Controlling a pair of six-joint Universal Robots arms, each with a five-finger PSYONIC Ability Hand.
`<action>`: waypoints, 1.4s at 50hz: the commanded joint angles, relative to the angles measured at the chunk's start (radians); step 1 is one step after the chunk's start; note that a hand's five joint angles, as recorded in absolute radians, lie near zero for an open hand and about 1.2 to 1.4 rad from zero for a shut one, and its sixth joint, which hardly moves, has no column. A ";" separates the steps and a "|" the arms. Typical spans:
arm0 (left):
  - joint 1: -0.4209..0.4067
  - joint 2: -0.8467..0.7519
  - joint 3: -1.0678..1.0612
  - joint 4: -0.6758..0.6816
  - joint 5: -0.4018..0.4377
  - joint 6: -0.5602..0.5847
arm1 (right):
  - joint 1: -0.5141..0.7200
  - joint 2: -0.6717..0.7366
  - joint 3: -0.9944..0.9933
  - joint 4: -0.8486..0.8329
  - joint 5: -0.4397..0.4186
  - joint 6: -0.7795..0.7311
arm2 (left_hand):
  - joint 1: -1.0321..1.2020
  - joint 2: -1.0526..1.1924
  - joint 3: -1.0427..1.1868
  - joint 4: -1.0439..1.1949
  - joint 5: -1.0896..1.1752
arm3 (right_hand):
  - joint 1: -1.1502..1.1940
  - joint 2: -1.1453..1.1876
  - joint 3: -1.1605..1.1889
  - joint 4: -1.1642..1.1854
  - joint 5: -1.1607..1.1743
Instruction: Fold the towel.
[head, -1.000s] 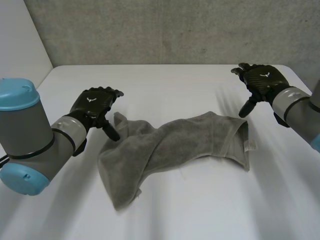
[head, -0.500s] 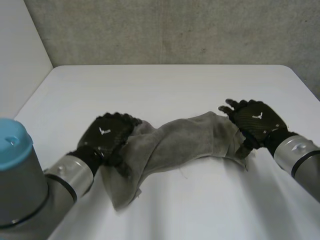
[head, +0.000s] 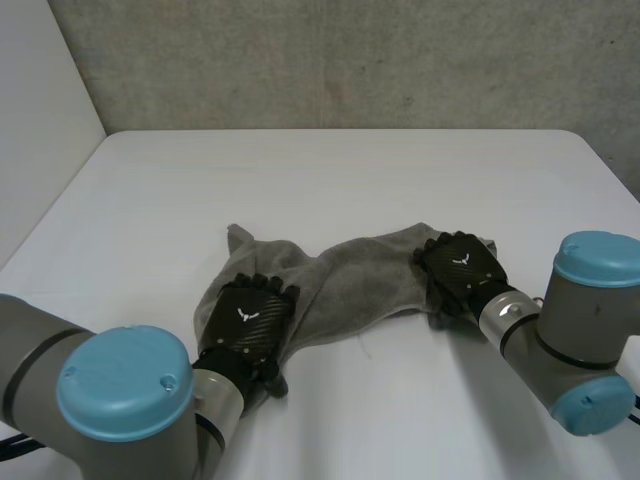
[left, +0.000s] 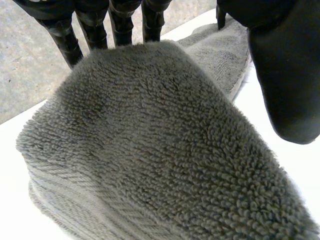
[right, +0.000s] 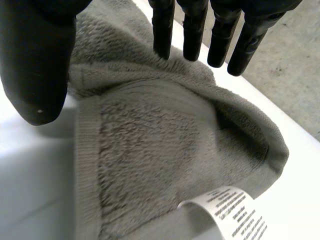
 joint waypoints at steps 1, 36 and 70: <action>-0.004 -0.050 0.026 0.015 -0.008 -0.001 | 0.011 0.024 -0.057 -0.060 0.048 0.004 | -0.050 0.000 -0.049 -0.056 0.000 | 0.146 0.160 -0.041 -0.067 0.136; 0.036 -0.099 0.084 0.042 -0.010 0.001 | 0.051 0.052 -0.082 -0.094 0.088 0.021 | -0.053 -0.003 -0.049 -0.056 -0.003 | 0.120 0.134 -0.041 -0.067 0.110; 0.075 -0.077 0.072 0.037 -0.011 0.001 | 0.044 0.067 -0.088 -0.203 0.054 0.004 | -0.053 -0.003 -0.049 -0.056 -0.003 | 0.927 0.941 -0.041 -0.067 0.917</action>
